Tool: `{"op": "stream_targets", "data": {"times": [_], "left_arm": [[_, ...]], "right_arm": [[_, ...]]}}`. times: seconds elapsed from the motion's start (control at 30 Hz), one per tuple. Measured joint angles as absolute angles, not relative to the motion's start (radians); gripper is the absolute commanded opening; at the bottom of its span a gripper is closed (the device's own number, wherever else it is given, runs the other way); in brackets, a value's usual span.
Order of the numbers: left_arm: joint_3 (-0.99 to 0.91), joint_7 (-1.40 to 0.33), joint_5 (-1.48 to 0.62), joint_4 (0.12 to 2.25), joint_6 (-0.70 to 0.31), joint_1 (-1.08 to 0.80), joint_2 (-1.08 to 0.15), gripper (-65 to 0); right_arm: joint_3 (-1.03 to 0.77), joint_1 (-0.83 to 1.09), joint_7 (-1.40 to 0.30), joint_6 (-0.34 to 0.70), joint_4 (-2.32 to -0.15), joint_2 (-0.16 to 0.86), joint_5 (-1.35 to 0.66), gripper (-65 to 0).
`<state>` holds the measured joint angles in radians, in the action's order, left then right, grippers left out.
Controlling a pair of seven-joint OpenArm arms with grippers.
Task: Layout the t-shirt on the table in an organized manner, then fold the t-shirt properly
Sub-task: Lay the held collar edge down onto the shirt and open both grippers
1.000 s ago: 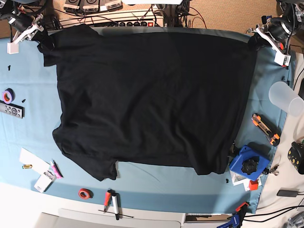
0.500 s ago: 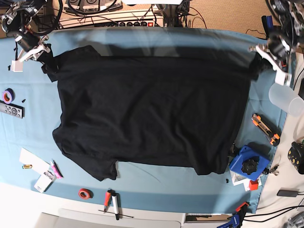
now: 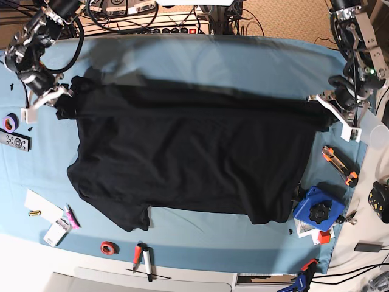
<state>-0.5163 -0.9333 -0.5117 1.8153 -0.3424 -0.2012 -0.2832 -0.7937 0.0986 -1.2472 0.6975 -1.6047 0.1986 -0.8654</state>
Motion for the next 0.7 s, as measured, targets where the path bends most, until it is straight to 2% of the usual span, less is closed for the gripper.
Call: {"op": "stream_targets", "data": {"times": [0.17,0.3,0.43,0.53,0.7], "left_arm": [[-0.513,-0.886,-0.498,1.805,-0.341,-0.198,-0.283,-65.0],[-0.512,-0.84,-0.499,1.765,-0.347,-0.187,-0.282,-65.0],[-0.512,-0.836,-0.496,1.695,-0.352,-0.146,-0.279,-65.0],[-0.512,-0.836,-0.49,1.637,-0.405,-0.105,-0.278,-65.0],[-0.512,-0.836,-0.491,1.589,-0.411,-0.069,-0.278,-65.0]], "right_arm": [[-0.736,0.034,-1.157,0.697,-1.605,0.197,-0.722,-65.0],[-0.708,-0.002,-1.083,0.656,-1.583,0.197,-0.627,-65.0],[-0.704,-0.048,-1.071,0.654,-1.489,0.197,-0.592,-65.0],[-0.704,-0.067,-1.043,0.652,-1.435,0.197,-0.59,-65.0],[-0.705,-0.095,-1.033,0.653,-1.414,0.197,-0.572,-65.0]]}}
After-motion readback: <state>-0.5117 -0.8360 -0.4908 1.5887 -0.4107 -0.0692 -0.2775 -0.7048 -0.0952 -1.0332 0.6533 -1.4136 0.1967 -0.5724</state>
